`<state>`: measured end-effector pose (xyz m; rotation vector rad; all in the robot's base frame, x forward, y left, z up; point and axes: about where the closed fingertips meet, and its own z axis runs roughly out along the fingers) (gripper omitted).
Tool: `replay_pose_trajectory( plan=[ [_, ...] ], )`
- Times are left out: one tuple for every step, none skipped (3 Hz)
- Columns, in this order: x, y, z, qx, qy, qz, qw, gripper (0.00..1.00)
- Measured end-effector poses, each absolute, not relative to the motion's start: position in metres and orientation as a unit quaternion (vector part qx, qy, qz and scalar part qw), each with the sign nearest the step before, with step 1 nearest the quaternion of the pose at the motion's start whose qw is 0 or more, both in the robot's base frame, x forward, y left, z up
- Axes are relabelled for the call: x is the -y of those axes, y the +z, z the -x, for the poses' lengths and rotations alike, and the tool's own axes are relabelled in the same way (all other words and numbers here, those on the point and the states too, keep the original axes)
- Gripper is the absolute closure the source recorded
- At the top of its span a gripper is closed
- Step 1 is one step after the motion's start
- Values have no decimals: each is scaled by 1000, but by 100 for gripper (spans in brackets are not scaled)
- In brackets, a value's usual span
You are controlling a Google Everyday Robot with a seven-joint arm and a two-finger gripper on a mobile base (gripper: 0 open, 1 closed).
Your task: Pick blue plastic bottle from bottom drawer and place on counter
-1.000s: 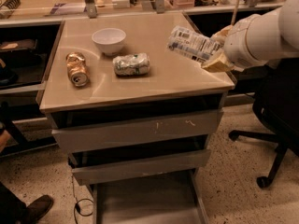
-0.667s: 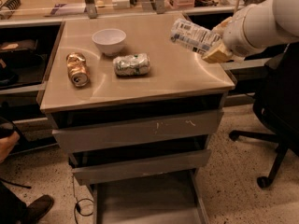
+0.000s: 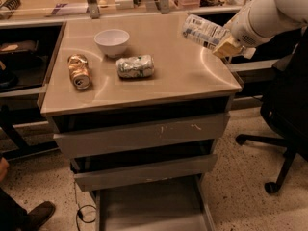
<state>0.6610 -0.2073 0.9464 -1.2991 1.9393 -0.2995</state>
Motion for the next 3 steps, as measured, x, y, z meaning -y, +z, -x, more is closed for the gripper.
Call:
replay_pose_trajectory(
  plan=[
    [208,947,-662,-762,-117,509,384,100],
    [210,936,-668,-771,-107,505,373,100],
    [209,921,-679,-782,-92,505,353,100]
  ],
)
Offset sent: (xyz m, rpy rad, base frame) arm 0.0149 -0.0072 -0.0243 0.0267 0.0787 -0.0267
